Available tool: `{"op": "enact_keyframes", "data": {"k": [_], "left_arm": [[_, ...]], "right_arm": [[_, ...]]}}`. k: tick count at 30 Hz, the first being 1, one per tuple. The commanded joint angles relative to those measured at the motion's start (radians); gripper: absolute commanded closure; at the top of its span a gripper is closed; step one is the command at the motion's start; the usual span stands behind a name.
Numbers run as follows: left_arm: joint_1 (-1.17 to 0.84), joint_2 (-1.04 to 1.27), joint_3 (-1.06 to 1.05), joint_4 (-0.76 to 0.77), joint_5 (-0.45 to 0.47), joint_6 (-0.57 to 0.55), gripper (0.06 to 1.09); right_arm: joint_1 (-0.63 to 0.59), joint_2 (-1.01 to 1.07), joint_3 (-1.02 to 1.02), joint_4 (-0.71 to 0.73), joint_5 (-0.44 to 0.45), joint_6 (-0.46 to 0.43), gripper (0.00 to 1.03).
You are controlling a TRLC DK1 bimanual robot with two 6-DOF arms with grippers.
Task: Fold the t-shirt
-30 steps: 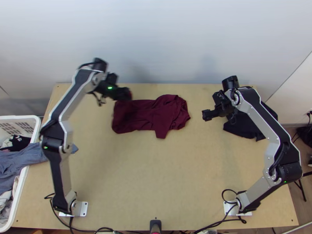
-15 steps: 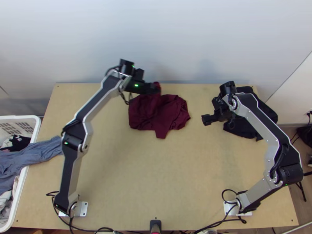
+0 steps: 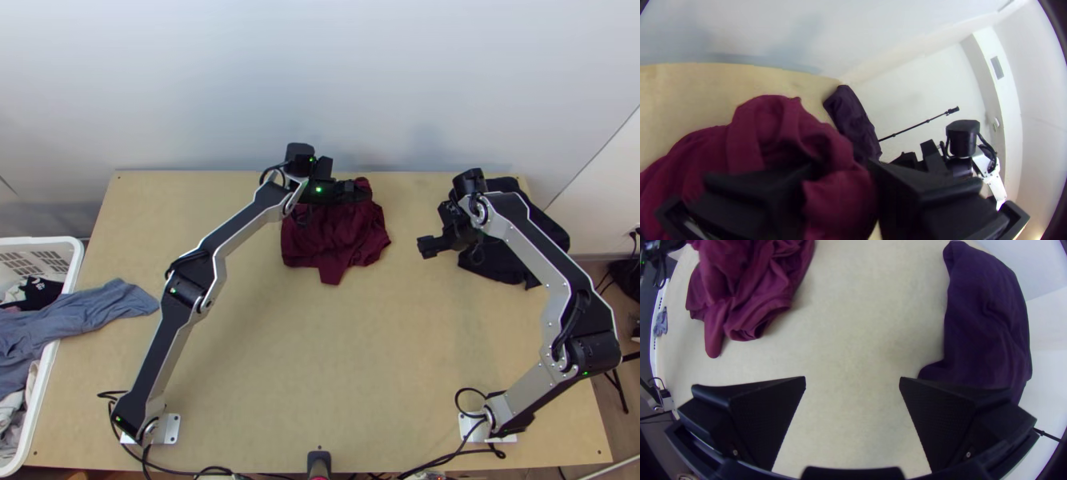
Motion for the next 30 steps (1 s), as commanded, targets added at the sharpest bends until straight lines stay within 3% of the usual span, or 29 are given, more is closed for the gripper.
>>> {"op": "enact_keyframes", "data": {"k": [1,5,11,15,23,26,30], "left_arm": [[0.004,0.070,-0.004,0.013,0.004,-0.057,0.09],[0.027,0.055,-0.005,-0.035,0.008,-0.053,0.09],[0.017,-0.011,-0.005,-0.233,0.013,0.075,0.10],[0.029,-0.064,-0.005,-0.466,-0.001,0.288,0.09],[0.096,-0.168,-0.050,-0.854,-0.217,0.641,0.10],[0.113,-0.225,-0.116,-0.856,-0.323,0.681,0.10],[0.126,-0.229,-0.134,-0.860,-0.329,0.727,0.10]], "right_arm": [[-0.008,0.014,0.012,0.002,0.004,-0.002,0.05],[-0.007,0.022,0.012,0.000,0.004,-0.003,0.05],[-0.005,0.023,0.021,0.000,0.004,-0.019,0.05],[-0.012,0.014,0.032,0.000,0.004,-0.025,0.05],[0.036,0.013,0.061,0.000,0.002,-0.042,0.05],[0.045,0.014,0.086,0.000,0.002,-0.048,0.05],[0.073,0.026,0.123,0.000,0.002,-0.056,0.05]]}}
